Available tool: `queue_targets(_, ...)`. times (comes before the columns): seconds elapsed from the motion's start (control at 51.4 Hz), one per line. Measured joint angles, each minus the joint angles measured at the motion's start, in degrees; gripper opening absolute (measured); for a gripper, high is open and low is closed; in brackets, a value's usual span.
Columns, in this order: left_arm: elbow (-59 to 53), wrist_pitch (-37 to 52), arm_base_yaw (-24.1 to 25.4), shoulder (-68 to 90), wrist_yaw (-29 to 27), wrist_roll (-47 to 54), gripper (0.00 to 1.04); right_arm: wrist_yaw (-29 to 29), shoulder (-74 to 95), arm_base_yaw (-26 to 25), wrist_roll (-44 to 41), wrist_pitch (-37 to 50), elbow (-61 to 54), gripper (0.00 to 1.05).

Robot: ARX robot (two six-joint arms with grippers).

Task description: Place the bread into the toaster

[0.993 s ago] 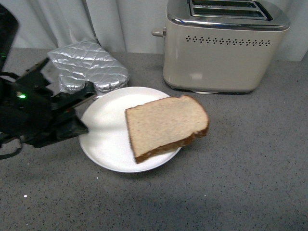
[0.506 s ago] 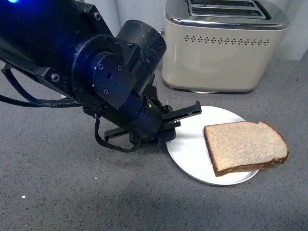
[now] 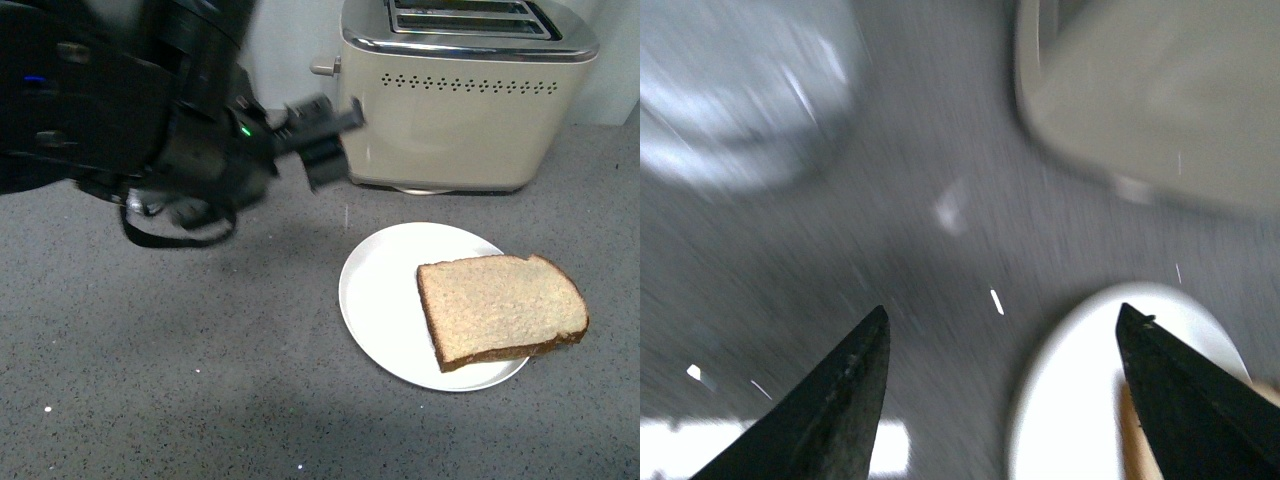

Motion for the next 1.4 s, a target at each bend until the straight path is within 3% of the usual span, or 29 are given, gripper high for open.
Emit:
queue_targets(0.039, -2.9, 7.5, 0.5, -1.3, -4.8, 2.5, 0.64, 0.0, 0.0, 0.0, 0.0, 0.0, 0.0, 0.95)
queue_targets(0.078, -7.6, 20.3, 1.5, -2.8, -10.9, 9.4, 0.56, 0.0, 0.0, 0.0, 0.0, 0.0, 0.0, 0.95)
queue_targets(0.117, -14.3, 35.5, 3.1, -4.4, -13.5, 17.7, 0.46, 0.0, 0.0, 0.0, 0.0, 0.0, 0.0, 0.95)
queue_targets(0.175, -20.8, 46.5, 5.2, -6.7, -13.1, 24.5, 0.36, 0.0, 0.0, 0.0, 0.0, 0.0, 0.0, 0.95)
queue_targets(0.292, -29.2, 53.5, 8.3, -13.6, -10.2, 30.1, 0.15, -0.1, 0.0, 0.0, 0.0, 0.0, 0.0, 0.95)
queue_targets(0.35, -33.4, 53.7, 9.9, -17.9, -8.2, 31.4, 0.03, 0.0, 0.0, 0.0, 0.0, 0.0, 0.0, 0.95)
queue_targets(0.526, -42.2, 51.2, 14.2, -28.6, -3.9, 33.0, 0.04, 0.0, 0.0, 0.0, 0.0, 0.0, 0.0, 0.95)
queue_targets(0.642, -45.4, 43.2, 16.8, -39.6, -1.7, 33.4, 0.04, 0.0, 0.0, 0.0, 0.0, 0.0, 0.0, 0.95)
queue_targets(0.993, -51.5, 32.9, 20.6, -56.2, 2.1, 33.5, 0.04, 0.0, 0.0, 0.0, 0.0, 0.0, 0.0, 0.95)
queue_targets(1.09, -52.6, 29.2, 24.1, -60.7, 6.6, 33.6, 0.04, 0.0, 0.0, 0.0, 0.0, 0.0, 0.0, 0.95)
queue_targets(1.401, -54.0, 19.1, 25.5, -72.8, 7.0, 33.6, 0.04, 0.0, 0.0, 0.0, 0.0, 0.0, 0.0, 0.95)
